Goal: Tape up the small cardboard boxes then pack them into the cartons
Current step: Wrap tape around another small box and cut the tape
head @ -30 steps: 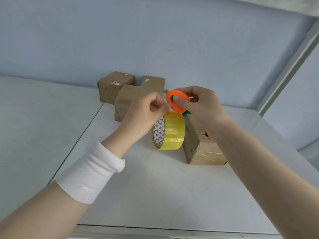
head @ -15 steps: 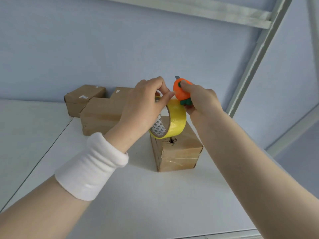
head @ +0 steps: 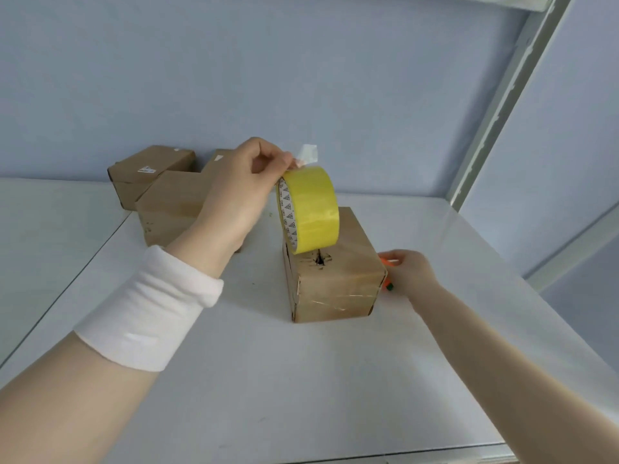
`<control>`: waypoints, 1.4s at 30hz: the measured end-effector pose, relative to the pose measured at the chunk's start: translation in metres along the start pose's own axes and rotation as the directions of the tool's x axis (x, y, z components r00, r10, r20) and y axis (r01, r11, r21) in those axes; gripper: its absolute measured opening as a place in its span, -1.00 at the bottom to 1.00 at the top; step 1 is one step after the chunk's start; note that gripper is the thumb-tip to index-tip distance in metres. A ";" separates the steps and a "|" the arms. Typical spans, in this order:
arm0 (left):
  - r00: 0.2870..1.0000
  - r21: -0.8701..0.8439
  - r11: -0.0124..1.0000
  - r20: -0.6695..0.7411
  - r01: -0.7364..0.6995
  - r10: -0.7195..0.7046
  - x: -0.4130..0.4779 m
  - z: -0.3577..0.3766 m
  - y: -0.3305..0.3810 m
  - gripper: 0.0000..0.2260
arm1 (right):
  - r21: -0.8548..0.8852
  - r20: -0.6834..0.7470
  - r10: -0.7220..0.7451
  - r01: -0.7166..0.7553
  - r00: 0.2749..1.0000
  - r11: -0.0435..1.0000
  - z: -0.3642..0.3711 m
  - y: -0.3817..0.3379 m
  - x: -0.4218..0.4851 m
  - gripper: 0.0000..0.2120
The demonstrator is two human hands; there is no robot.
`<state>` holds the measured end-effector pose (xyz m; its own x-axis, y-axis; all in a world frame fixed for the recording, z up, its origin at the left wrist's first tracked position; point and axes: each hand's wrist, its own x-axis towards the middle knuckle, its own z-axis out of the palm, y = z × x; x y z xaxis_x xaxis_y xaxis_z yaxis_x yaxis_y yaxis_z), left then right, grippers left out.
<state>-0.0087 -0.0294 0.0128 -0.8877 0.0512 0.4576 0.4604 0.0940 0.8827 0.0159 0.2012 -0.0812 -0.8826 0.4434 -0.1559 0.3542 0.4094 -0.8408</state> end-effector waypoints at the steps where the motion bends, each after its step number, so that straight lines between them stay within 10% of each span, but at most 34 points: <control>1: 1.000 -0.020 0.999 0.010 0.027 -0.027 0.002 0.001 -0.003 -0.86 | -0.088 0.004 -0.001 0.001 1.000 0.996 0.002 0.005 0.002 -0.79; 5: 0.991 -0.080 0.990 0.066 0.120 -0.114 0.006 0.012 -0.005 -0.85 | -0.456 -0.098 -0.124 0.066 0.987 0.887 -0.003 0.002 0.003 -0.62; 8: 0.984 -0.064 0.986 0.099 0.153 -0.146 0.009 0.020 -0.003 -0.86 | -0.005 -0.175 -0.368 0.373 0.913 0.928 -0.015 -0.028 -0.025 -0.65; 12: 0.949 -0.024 0.956 0.131 0.291 -0.286 0.017 0.023 0.001 -0.87 | 0.394 0.187 -0.620 0.520 0.762 0.758 -0.009 -0.063 -0.075 -0.73; 22: 0.747 0.024 0.772 0.231 0.636 -0.623 0.051 0.012 -0.019 -0.91 | 0.521 0.159 -0.536 0.391 0.829 0.759 0.018 -0.093 -0.063 -0.81; 30: 0.796 0.113 0.835 0.254 0.539 -0.549 0.071 0.007 -0.051 -0.85 | 0.528 0.214 -0.464 0.298 0.859 0.795 0.031 -0.085 -0.058 -0.67; 42: 0.828 0.244 0.889 0.332 0.387 -0.451 0.083 0.011 -0.081 -0.82 | 0.463 -0.184 -0.456 0.486 0.871 0.741 0.056 -0.092 -0.046 -0.80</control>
<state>-0.1199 -0.0221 -0.0221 -0.9422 0.3305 -0.0551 0.0666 0.3459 0.9359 0.0070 0.0981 -0.0262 -0.8734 0.3456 0.3431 -0.3097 0.1496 -0.9390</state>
